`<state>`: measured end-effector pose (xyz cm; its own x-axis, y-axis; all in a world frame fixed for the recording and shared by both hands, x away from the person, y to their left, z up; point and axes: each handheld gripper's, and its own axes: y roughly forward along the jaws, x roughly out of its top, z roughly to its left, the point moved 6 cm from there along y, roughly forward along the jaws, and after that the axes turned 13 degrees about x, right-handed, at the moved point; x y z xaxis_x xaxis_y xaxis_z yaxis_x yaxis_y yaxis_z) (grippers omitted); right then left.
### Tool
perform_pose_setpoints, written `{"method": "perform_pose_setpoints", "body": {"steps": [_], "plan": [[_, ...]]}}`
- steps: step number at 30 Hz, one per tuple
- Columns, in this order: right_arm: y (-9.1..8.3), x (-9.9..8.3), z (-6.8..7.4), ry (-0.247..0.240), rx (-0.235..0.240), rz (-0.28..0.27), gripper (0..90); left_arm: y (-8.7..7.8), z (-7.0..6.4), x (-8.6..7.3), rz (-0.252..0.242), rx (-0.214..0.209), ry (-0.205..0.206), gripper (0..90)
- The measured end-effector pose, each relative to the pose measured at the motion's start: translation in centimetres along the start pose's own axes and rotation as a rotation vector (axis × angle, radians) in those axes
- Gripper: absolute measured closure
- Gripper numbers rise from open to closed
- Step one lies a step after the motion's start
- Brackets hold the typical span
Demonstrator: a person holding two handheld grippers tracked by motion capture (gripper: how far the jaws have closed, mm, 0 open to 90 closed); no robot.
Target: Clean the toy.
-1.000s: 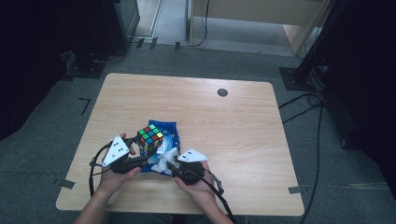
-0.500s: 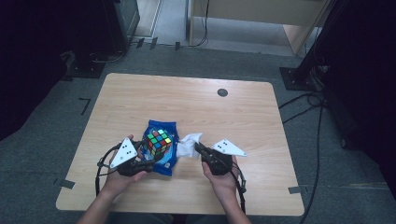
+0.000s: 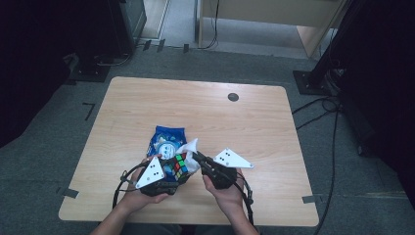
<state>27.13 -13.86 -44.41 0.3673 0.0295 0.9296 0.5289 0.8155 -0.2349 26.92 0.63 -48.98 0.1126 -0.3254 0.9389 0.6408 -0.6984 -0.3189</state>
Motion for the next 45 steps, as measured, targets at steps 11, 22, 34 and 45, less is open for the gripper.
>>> {"method": "perform_pose_setpoints", "body": {"steps": [11,22,34,45], "plan": [[0.8,0.4,3.7,-0.086,0.117,0.008,88.3,0.2,0.0,-0.1,0.004,0.013,0.002,34.1],[-0.4,-0.2,-1.1,0.038,-0.047,-0.013,88.5,-0.3,1.3,0.3,-0.016,0.04,-0.04,34.1],[0.5,0.8,2.7,-0.092,0.047,-0.006,87.7,0.1,0.2,0.5,-0.013,0.005,-0.043,34.2],[-1.7,-0.6,-4.5,0.051,-0.173,0.019,88.0,-0.8,3.0,0.6,-0.043,0.084,-0.11,34.2]]}}
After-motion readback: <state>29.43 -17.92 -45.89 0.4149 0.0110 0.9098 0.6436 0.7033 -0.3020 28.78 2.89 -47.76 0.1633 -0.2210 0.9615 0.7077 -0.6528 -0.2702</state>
